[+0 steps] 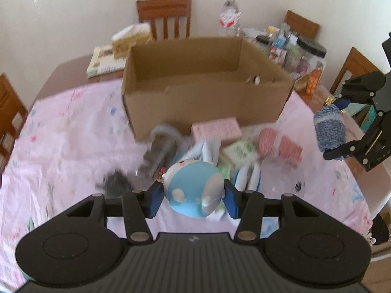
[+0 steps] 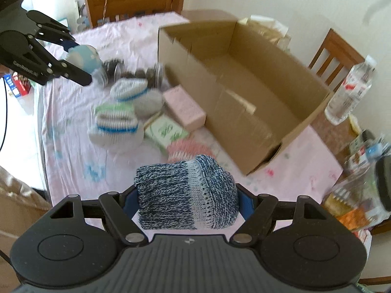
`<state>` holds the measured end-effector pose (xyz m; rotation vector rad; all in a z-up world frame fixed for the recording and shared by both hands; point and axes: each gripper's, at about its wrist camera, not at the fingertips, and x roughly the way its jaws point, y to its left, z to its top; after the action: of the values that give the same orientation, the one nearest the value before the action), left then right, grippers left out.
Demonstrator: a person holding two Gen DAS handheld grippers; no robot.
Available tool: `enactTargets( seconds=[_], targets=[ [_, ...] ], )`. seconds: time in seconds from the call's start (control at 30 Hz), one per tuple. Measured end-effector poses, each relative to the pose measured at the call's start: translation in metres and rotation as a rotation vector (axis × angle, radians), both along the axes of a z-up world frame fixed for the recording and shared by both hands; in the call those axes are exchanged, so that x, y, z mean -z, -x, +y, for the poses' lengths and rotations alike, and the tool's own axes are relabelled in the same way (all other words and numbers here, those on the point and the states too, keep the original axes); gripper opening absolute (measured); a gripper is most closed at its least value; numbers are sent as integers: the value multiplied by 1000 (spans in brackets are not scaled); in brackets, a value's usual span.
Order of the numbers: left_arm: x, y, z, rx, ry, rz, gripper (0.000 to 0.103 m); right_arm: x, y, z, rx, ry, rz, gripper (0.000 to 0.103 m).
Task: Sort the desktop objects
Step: 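Carry the toy and sock into the cardboard box and open both tools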
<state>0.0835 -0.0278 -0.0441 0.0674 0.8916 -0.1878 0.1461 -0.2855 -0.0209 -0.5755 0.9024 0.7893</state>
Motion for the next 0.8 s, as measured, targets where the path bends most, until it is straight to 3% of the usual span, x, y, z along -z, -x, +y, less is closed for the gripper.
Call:
enactTargets(
  seconds=[0.43,0.8],
  targets=[
    [-46,-83,-5,139,-21,-113,51,-44,-40,25,66,-37,-123,81],
    [-45,-148,-1,214,-18,-120,51,-49,-92,57,102,-43,-130,81]
  ],
)
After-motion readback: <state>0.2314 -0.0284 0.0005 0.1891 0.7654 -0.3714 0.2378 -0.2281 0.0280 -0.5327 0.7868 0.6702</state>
